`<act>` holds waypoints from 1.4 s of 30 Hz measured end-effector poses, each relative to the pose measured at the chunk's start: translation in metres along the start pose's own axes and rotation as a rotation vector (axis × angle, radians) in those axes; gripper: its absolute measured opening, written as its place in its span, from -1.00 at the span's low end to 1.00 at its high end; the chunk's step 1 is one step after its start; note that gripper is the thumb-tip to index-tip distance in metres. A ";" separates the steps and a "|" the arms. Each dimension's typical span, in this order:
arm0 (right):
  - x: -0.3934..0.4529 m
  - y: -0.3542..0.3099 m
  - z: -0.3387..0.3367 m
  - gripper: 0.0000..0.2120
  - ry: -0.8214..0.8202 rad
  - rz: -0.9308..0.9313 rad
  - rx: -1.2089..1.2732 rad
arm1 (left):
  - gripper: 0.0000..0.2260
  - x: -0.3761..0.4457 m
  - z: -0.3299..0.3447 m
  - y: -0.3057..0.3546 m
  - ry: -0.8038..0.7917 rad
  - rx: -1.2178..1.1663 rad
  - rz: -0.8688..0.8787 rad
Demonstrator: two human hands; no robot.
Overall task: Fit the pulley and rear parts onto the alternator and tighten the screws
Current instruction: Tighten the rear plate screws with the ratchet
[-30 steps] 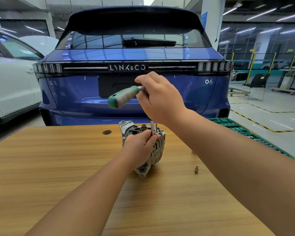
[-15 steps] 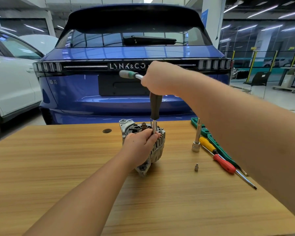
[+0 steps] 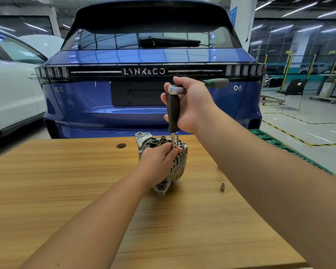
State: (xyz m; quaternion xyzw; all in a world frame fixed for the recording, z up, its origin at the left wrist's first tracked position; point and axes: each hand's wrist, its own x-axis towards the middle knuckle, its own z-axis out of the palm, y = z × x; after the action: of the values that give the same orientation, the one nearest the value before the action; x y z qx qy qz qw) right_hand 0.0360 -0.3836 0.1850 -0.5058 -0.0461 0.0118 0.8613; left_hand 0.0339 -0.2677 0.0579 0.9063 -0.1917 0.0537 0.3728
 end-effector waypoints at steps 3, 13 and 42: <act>0.001 0.013 -0.003 -0.85 0.035 -0.231 -0.054 | -0.77 0.003 0.003 -0.005 0.012 -0.008 -0.012; -0.002 0.024 -0.015 -0.70 0.127 -1.177 -1.392 | -0.74 0.000 0.001 0.003 0.036 -0.009 0.004; -0.007 0.020 -0.002 -0.86 0.069 -0.371 -0.132 | -0.77 -0.004 0.000 0.007 0.011 0.017 -0.014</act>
State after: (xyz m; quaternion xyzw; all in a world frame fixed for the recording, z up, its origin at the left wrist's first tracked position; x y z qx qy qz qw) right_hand 0.0301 -0.3760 0.1667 -0.5443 -0.1098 -0.1675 0.8146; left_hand 0.0277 -0.2716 0.0614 0.9104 -0.1828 0.0577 0.3666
